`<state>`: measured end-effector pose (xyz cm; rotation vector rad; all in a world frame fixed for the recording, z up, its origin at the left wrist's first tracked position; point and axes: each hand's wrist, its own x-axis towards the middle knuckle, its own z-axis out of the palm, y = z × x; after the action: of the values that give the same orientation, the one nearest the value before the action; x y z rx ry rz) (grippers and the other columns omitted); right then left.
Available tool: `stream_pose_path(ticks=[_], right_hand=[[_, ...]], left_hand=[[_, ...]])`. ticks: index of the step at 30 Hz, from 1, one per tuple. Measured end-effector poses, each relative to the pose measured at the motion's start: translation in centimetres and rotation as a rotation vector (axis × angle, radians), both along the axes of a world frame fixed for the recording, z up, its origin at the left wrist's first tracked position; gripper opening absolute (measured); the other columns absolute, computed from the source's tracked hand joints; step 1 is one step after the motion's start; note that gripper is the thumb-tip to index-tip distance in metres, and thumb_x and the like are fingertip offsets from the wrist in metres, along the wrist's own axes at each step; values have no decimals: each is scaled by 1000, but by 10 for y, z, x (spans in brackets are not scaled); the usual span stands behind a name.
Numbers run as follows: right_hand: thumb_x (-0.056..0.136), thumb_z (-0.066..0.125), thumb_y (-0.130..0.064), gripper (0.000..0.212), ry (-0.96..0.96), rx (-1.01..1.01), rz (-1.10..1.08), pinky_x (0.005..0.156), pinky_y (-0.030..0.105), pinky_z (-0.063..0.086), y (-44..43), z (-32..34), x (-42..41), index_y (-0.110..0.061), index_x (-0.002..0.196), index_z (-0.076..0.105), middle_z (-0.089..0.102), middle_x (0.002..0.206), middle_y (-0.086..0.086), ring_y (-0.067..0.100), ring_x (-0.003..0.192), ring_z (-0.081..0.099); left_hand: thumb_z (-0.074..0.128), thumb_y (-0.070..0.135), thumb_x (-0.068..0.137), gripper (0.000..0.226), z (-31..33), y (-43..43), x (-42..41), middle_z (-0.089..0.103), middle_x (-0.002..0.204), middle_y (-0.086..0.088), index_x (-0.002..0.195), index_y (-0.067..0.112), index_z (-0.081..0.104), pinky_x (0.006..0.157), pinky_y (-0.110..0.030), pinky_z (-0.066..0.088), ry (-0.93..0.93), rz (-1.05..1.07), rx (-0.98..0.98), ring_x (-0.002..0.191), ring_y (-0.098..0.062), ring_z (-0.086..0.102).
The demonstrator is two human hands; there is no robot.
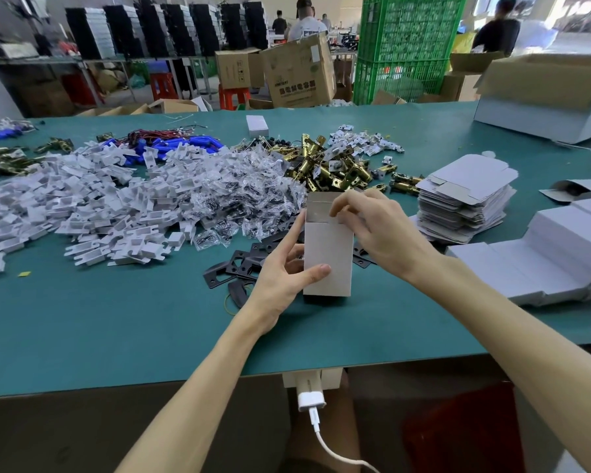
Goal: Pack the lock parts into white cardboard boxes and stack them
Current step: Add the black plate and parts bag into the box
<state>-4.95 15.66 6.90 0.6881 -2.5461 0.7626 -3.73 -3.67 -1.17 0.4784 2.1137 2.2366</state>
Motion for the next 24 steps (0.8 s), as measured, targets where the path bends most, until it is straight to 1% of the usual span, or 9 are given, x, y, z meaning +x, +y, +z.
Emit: stream_pose_path(ticks=[3, 7, 9, 11, 13, 15, 18, 20, 24], right_hand=[[104, 54, -18, 16, 11, 52, -24, 84, 39, 46, -7, 7, -3, -18, 112, 67, 61, 94, 3, 22, 100, 53], [105, 48, -11, 26, -84, 240, -35, 95, 42, 43, -12, 13, -14, -13, 108, 74, 68, 106, 3, 23, 108, 48], [105, 42, -7, 32, -150, 291, -18, 99, 38, 38, -14, 16, -17, -12, 109, 73, 63, 110, 7, 27, 110, 45], [104, 39, -3, 37, -200, 289, 1, 94, 28, 33, -15, 21, -16, -13, 110, 74, 59, 109, 6, 23, 106, 42], [98, 38, 5, 41, -256, 267, 41, 90, 20, 35, -13, 26, -15, -10, 111, 74, 67, 111, 7, 17, 101, 50], [96, 37, 7, 42, -331, 227, 63, 90, 23, 45, -10, 30, -13, -11, 115, 70, 70, 112, 5, 17, 102, 60], [100, 47, -5, 22, -351, 145, 68, 76, 17, 46, -4, 30, -9, -19, 113, 58, 68, 108, 1, 12, 97, 63], [100, 54, -9, 15, -301, 23, 75, 82, 19, 49, -3, 24, -5, -16, 113, 58, 69, 107, 1, 11, 100, 64], [97, 63, -4, 18, -131, -195, 46, 99, 36, 51, 0, 1, 5, -7, 115, 62, 63, 117, 5, 18, 111, 61]], left_hand=[[79, 9, 90, 92, 0, 0, 0, 75, 117, -5, 161, 43, 31, 87, -22, 56, -8, -5, 15, 110, -14, 72], [79, 9, 91, 92, 0, 0, 0, 75, 119, -5, 161, 42, 30, 88, -23, 56, -12, -7, 16, 111, -15, 72], [79, 9, 90, 92, 0, 0, 0, 74, 120, -7, 161, 43, 31, 88, -24, 56, -14, -10, 19, 112, -17, 72], [79, 8, 90, 92, 0, -1, 0, 74, 121, -9, 161, 43, 32, 90, -26, 56, -16, -13, 24, 113, -19, 71], [79, 8, 90, 92, 0, -1, 0, 74, 121, -9, 161, 42, 32, 90, -26, 56, -20, -12, 25, 113, -19, 71], [79, 7, 90, 92, 0, 0, 0, 74, 120, -8, 161, 41, 32, 89, -25, 56, -18, -10, 25, 112, -19, 72], [79, 6, 90, 92, 1, 0, 0, 74, 121, -8, 161, 41, 32, 89, -25, 57, -7, -11, 23, 112, -19, 72], [78, 6, 90, 92, 1, 1, 0, 74, 122, -5, 161, 42, 32, 89, -25, 57, -2, -9, 26, 111, -18, 72], [76, 6, 93, 87, 1, 1, 1, 74, 122, 3, 160, 42, 33, 86, -23, 56, 11, -7, 27, 108, -14, 73]])
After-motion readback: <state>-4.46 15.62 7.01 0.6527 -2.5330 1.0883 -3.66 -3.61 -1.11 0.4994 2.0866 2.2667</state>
